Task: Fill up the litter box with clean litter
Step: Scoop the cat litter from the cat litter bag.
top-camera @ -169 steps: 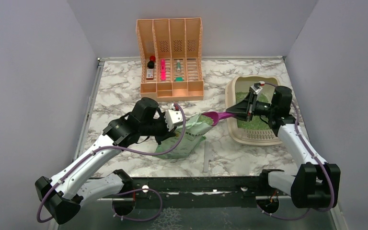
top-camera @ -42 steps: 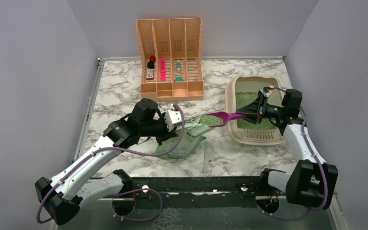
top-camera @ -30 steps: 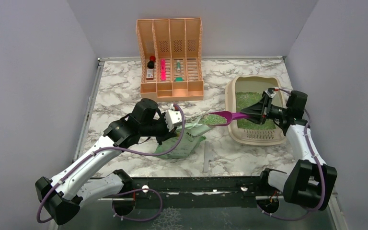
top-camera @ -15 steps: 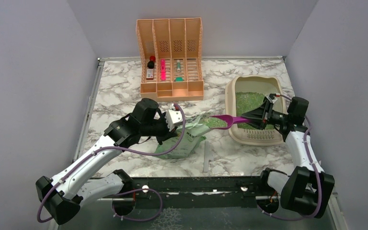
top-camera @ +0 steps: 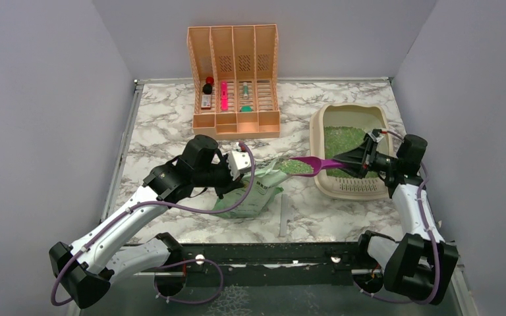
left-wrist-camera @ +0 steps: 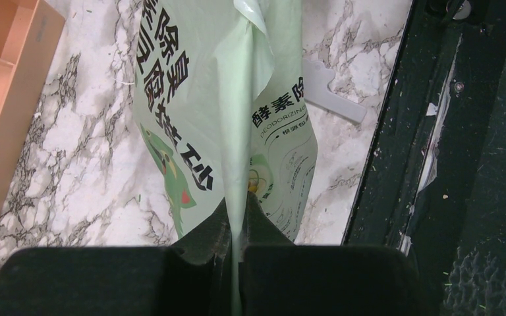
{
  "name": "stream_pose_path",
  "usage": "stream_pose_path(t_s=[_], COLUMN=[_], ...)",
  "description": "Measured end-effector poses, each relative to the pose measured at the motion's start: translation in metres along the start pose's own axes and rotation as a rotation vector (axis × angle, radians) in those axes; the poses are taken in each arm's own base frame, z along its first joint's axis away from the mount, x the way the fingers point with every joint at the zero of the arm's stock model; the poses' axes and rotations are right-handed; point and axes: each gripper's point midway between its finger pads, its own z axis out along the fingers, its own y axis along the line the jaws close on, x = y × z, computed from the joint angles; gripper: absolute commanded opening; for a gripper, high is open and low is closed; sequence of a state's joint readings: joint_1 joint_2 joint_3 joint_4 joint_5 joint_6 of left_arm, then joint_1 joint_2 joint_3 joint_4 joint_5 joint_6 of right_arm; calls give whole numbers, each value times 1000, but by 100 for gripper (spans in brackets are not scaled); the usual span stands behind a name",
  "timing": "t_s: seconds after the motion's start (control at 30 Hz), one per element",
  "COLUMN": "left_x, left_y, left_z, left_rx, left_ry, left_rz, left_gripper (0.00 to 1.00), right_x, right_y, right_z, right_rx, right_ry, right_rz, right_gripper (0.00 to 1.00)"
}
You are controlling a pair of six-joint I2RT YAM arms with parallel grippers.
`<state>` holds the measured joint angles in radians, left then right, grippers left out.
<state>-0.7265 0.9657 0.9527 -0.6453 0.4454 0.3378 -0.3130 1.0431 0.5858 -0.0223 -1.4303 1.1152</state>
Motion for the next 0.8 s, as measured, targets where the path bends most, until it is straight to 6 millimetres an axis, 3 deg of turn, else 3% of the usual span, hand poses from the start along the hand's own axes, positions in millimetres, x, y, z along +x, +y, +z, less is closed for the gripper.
stream_pose_path(t_s=[0.8], left_x=[0], left_y=[0], left_z=[0], left_rx=[0], left_ry=[0], left_rz=[1], left_gripper=[0], right_x=[-5], right_y=[9], right_z=[-5], right_rx=[-21], right_ry=[-36], right_rz=[6], right_gripper=[1])
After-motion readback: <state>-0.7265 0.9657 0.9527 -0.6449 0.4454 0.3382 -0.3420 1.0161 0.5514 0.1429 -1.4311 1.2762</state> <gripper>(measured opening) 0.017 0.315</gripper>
